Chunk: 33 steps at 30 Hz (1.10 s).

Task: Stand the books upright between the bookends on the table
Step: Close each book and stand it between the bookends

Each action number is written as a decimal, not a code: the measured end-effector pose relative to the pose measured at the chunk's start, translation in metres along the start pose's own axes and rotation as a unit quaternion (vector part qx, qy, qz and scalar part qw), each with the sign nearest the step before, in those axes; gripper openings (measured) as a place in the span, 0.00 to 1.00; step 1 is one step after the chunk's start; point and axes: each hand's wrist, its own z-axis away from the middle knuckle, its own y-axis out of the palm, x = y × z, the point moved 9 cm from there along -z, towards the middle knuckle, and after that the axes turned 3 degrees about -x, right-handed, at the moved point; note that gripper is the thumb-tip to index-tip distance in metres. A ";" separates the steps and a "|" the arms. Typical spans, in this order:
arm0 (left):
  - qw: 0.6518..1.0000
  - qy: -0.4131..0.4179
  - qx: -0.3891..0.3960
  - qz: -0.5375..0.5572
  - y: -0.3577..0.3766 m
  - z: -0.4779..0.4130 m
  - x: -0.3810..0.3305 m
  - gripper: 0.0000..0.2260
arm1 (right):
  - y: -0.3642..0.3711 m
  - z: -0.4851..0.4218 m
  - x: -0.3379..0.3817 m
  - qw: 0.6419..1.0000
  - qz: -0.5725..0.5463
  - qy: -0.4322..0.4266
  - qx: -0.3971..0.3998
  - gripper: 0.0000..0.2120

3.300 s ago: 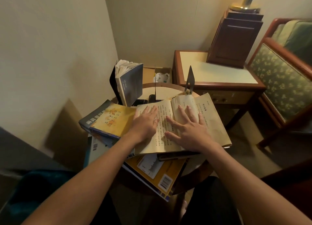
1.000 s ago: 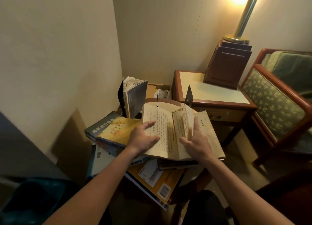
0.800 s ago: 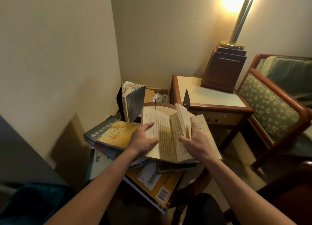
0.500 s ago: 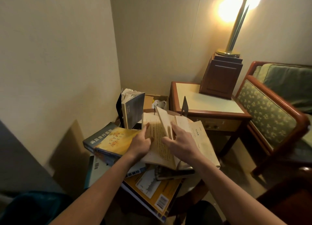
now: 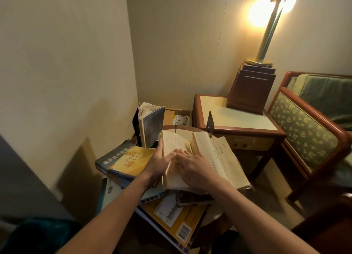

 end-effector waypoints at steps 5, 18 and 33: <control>0.996 0.015 -0.001 -0.088 -0.007 -0.002 0.008 0.44 | -0.001 -0.001 -0.014 0.997 0.075 -0.020 0.008 0.24; 0.980 0.007 -0.034 -0.198 -0.023 -0.009 0.035 0.53 | 0.037 -0.005 -0.076 0.991 0.046 0.085 0.090 0.30; 0.783 0.136 0.025 -0.606 0.005 -0.019 0.044 0.25 | 0.064 0.001 -0.090 0.991 0.094 0.083 0.050 0.32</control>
